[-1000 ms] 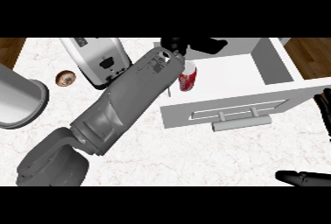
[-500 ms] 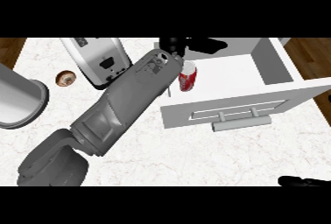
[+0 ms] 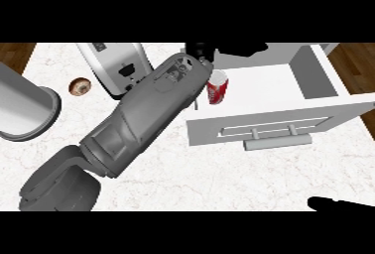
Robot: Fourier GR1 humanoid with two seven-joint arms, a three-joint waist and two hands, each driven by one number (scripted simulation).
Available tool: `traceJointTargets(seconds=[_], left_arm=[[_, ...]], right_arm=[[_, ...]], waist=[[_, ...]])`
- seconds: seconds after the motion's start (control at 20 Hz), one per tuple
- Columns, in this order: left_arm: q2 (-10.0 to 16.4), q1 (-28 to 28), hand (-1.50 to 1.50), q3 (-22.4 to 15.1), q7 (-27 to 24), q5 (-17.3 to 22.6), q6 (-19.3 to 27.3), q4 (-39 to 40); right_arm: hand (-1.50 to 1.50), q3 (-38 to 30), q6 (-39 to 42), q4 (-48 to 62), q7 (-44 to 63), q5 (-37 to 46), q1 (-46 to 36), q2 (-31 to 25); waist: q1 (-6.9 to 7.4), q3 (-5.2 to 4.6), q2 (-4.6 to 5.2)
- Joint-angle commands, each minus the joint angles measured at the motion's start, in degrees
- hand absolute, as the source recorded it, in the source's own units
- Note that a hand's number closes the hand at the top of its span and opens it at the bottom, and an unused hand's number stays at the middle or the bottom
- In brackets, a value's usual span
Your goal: Pick up the can, place it into the drawer and close the drawer
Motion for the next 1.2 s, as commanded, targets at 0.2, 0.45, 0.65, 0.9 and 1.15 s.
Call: traceJointTargets(seconds=[0.2,0.45,0.65,0.9,1.15], left_arm=[[0.0,-1.24,-1.5,0.15,-1.28,2.55,1.5,-0.83],[0.0,-3.8,-1.5,-0.05,0.87,1.55,2.28,-0.43],[0.0,-3.8,-1.5,-0.74,2.98,1.39,2.83,-2.35],[2.57,-1.42,-1.5,0.43,4.18,-0.35,1.47,-4.48],[8.56,1.04,-1.5,-0.35,8.57,-2.48,0.32,-11.26]], right_arm=[[-1.5,5.06,-2.69,5.07,-4.56,17.24,-2.34,-3.68],[-1.5,11.07,-5.98,9.5,-2.62,30.62,-5.3,-4.44],[-1.5,16.59,-8.92,16.11,-2.56,39.52,-7.63,-3.51],[-1.5,19.02,-13.67,24.55,-1.58,47.99,-8.93,-2.17],[-1.5,14.44,-21.57,38.38,-4.97,46.97,-13.94,0.29]], waist=[[2.24,0.02,-0.28],[4.81,-0.05,-0.93],[5.35,-0.04,-1.16],[6.55,-0.07,-1.53],[7.48,-0.04,-1.65]])
